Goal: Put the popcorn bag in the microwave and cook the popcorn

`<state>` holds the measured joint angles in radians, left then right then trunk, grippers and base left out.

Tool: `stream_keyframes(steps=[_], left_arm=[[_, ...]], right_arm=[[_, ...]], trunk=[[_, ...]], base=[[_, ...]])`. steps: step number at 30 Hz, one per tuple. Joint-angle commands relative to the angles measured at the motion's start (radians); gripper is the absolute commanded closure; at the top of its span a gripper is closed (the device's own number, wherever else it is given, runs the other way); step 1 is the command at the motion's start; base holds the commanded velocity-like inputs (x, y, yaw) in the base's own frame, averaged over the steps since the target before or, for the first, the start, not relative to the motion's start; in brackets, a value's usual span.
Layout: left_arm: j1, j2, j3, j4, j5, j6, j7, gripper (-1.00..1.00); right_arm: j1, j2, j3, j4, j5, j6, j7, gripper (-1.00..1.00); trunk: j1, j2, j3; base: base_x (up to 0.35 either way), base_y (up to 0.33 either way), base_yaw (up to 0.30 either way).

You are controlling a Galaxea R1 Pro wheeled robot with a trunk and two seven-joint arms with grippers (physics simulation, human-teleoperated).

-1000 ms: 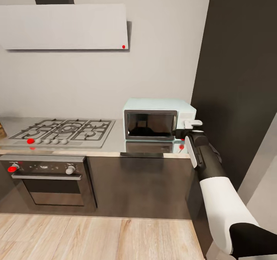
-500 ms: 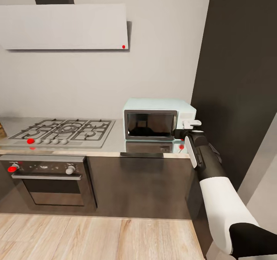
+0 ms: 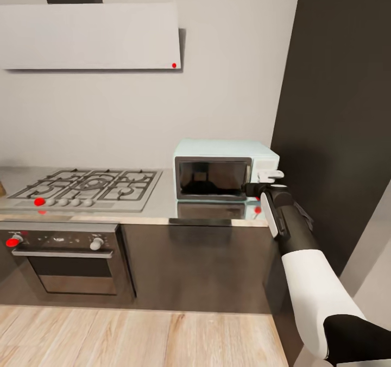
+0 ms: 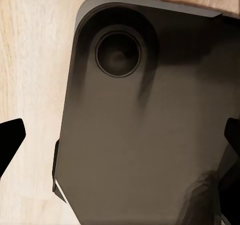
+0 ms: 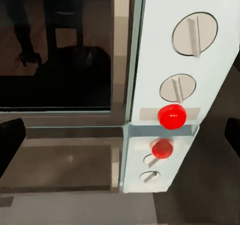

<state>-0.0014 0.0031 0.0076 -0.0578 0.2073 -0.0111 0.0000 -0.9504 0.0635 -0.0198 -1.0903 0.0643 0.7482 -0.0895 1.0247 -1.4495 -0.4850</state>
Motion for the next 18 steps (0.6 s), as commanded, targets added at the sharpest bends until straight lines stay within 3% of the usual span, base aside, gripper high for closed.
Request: stream_keyframes(steps=[1,18], left_arm=[[0.000,0.000,0.000,0.000,0.006,-0.001,0.000,-1.00],[0.000,0.000,0.001,0.000,0.006,-0.001,0.000,-1.00]], right_arm=[[-0.001,0.001,-0.002,0.000,0.006,0.005,0.002,-1.00],[-0.001,0.000,-0.002,0.004,0.007,0.003,0.002,-1.00]], trunk=[[0.000,-0.001,-0.001],[0.000,-0.001,-0.001]], base=[[0.184,0.000,0.000],[0.152,0.000,0.000]])
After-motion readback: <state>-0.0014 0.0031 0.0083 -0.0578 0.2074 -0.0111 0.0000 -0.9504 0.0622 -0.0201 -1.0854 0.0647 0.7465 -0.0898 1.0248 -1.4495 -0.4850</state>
